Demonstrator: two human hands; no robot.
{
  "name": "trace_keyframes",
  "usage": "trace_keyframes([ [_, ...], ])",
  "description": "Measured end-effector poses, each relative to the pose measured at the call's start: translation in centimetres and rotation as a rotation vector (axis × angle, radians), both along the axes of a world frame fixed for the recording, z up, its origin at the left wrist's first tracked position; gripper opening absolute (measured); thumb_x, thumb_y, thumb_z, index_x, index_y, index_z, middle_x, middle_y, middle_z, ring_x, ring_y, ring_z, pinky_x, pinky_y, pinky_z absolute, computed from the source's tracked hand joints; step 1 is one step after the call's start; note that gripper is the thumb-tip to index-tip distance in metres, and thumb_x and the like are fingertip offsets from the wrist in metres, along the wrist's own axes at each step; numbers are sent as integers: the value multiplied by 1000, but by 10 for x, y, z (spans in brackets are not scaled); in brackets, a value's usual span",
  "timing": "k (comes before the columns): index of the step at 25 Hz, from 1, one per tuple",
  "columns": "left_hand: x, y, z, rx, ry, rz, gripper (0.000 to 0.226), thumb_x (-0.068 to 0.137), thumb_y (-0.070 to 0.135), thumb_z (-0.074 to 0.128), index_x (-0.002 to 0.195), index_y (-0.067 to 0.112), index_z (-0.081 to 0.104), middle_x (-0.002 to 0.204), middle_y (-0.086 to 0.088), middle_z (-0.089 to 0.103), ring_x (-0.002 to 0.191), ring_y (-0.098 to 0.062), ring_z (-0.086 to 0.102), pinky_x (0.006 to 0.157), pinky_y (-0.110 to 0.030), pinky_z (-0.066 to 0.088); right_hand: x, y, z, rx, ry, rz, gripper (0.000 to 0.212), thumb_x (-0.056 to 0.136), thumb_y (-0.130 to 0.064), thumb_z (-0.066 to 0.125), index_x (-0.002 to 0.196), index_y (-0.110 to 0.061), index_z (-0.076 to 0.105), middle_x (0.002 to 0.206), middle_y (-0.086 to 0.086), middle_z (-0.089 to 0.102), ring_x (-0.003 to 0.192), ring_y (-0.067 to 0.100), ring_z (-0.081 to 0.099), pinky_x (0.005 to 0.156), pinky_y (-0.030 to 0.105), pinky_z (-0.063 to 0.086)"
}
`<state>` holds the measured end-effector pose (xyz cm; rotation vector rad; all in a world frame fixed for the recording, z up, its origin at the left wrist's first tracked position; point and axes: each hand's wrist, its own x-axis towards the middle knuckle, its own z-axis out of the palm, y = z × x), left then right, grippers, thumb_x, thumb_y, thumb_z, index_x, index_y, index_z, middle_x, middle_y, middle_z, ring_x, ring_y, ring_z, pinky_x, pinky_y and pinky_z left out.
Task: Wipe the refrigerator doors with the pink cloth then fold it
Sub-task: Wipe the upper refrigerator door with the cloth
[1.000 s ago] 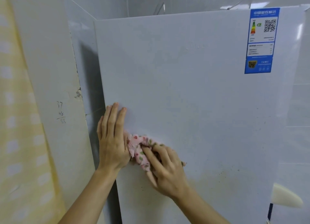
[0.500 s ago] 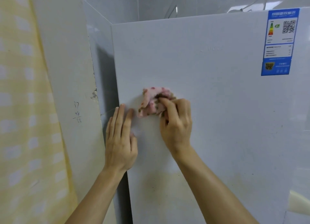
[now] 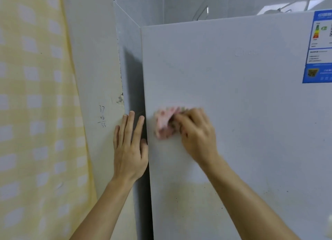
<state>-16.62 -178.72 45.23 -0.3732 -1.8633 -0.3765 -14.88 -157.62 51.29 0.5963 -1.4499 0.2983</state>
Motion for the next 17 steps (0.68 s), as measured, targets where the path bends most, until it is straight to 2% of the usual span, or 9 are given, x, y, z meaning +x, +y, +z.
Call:
trace_keyframes([
  [2, 3, -1, 5, -11, -6, -7, 67, 98, 15, 42, 164, 15, 28, 175, -6, 16, 163, -23, 11, 132, -50, 12, -5, -13, 34, -203, -17, 18, 28, 87, 6, 56, 101, -3, 78, 87, 14, 61, 81, 30, 55, 60, 38, 47],
  [4, 5, -2, 8, -4, -24, -48, 69, 98, 13, 41, 165, 17, 26, 174, -6, 19, 163, -22, 13, 132, -46, 11, -10, -29, 37, -310, -28, 39, 30, 86, 7, 56, 103, -3, 78, 87, 13, 58, 79, 30, 57, 58, 33, 45],
  [6, 4, -8, 8, 24, -48, -97, 75, 93, 7, 42, 165, 18, 22, 173, -6, 22, 162, -24, 16, 132, -44, 14, -12, -44, 6, -247, -22, 18, 24, 86, 8, 59, 96, -3, 78, 82, 11, 55, 74, 27, 52, 53, 34, 41],
  [8, 5, -14, 3, 39, -59, -166, 82, 85, 0, 48, 164, 14, 28, 173, -7, 23, 161, -24, 19, 130, -44, 21, -11, -55, -48, -103, -52, 18, 18, 92, 4, 60, 86, -4, 75, 78, 9, 53, 71, 25, 45, 51, 39, 39],
  [11, 20, -18, -9, 14, -186, -267, 70, 85, 2, 64, 153, 13, 50, 167, 4, 33, 155, -9, 28, 124, -39, 36, -1, -62, -116, 14, -275, 126, 18, 94, -3, 57, 90, -7, 74, 87, 1, 54, 72, 19, 45, 53, 32, 40],
  [14, 46, -13, -13, 109, -319, -452, 38, 98, 17, 58, 134, 23, 67, 136, 15, 61, 129, -5, 59, 104, -36, 53, 20, -57, -121, -139, -591, 223, 22, 85, -17, 53, 96, -17, 73, 91, -12, 49, 70, 7, 46, 51, 26, 45],
  [15, 55, -8, -10, 183, -393, -548, 34, 101, 21, 52, 131, 25, 69, 129, 17, 66, 124, -7, 63, 102, -35, 54, 29, -53, -112, -206, -678, 272, 23, 84, -19, 54, 97, -21, 73, 92, -15, 52, 72, 5, 50, 53, 25, 49],
  [17, 70, 4, 2, 358, -607, -743, 36, 105, 31, 47, 134, 26, 67, 129, 14, 70, 127, -8, 63, 105, -29, 51, 49, -42, -88, -309, -820, 405, 18, 88, -19, 64, 98, -26, 76, 98, -18, 63, 85, 4, 62, 67, 21, 52],
])
